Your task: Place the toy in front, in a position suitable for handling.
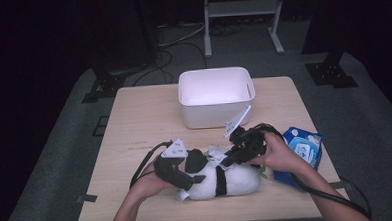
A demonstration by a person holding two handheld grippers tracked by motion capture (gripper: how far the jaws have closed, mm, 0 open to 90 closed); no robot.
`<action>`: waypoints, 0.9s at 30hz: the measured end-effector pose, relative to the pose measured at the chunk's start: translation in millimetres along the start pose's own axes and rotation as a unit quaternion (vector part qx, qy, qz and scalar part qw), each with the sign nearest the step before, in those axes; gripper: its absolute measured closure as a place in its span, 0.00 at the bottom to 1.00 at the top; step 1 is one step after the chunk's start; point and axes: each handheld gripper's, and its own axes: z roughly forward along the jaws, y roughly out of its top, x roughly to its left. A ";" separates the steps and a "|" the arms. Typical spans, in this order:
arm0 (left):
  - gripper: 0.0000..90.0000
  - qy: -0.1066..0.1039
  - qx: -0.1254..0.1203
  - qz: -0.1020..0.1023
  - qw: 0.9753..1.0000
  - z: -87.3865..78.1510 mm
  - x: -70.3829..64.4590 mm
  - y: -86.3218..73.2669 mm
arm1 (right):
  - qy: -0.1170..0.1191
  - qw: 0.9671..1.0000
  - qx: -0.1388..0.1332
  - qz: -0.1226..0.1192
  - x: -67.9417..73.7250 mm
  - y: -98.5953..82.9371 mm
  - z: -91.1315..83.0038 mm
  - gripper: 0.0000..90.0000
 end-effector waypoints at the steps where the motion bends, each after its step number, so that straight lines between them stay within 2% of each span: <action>1: 0.10 -0.001 0.000 0.000 1.000 0.1 -0.1 0.1 | -0.003 1.000 0.000 0.000 0.1 -0.9 -1.0 0.86; 3: 0.10 -0.001 0.001 0.000 1.000 0.0 0.0 0.1 | -0.007 1.000 0.003 0.004 -0.2 -1.7 -1.7 0.85; 6: 0.10 -0.003 0.000 -0.003 1.000 -0.1 0.3 -0.5 | -0.021 1.000 0.006 -0.006 0.1 -0.1 -0.2 0.85; 15: 0.10 -0.004 0.002 0.000 1.000 -0.5 0.2 -0.6 | -0.025 1.000 0.015 -0.009 -1.7 3.1 7.3 0.82; 19: 0.10 -0.004 0.003 0.002 1.000 -0.4 -0.2 -0.3 | -0.029 0.999 0.022 -0.018 -2.1 4.2 11.4 0.74; 27: 0.10 -0.004 0.002 -0.002 1.000 0.0 0.1 0.1 | -0.003 0.998 0.046 -0.039 -2.3 4.0 19.5 0.53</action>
